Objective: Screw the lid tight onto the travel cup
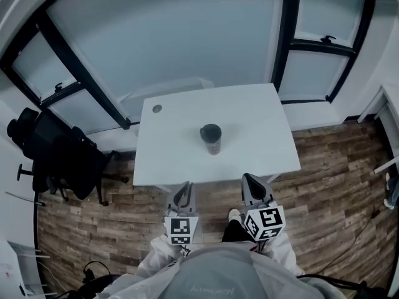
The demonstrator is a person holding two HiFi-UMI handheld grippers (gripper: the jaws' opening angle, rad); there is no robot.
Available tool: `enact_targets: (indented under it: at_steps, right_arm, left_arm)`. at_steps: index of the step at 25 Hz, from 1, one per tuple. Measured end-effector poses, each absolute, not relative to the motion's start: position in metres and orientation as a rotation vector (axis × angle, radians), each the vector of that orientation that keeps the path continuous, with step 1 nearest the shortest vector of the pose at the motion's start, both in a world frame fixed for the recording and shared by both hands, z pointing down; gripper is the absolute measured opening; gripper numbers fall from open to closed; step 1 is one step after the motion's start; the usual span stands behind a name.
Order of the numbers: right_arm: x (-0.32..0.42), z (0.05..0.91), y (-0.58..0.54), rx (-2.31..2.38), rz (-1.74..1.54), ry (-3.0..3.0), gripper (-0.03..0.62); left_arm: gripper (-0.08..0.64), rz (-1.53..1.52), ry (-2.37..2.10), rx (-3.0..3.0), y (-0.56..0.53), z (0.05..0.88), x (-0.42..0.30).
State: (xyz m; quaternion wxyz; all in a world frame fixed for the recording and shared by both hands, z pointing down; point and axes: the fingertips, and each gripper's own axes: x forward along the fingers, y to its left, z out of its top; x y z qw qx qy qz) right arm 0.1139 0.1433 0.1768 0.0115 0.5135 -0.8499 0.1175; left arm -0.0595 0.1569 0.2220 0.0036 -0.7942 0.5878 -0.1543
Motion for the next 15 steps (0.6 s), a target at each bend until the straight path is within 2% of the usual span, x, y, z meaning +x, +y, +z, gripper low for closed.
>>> enact_targets:
  at_steps: [6, 15]
  right_arm:
    - [0.142, 0.176, 0.054, 1.554, 0.358, -2.661, 0.021]
    - [0.139, 0.192, -0.037, 1.374, 0.363, -2.724, 0.021]
  left_arm:
    - [0.038, -0.483, 1.944, -2.460, 0.072, 0.231, -0.053]
    - [0.038, -0.461, 2.020, -2.409, -0.009, 0.243, -0.061]
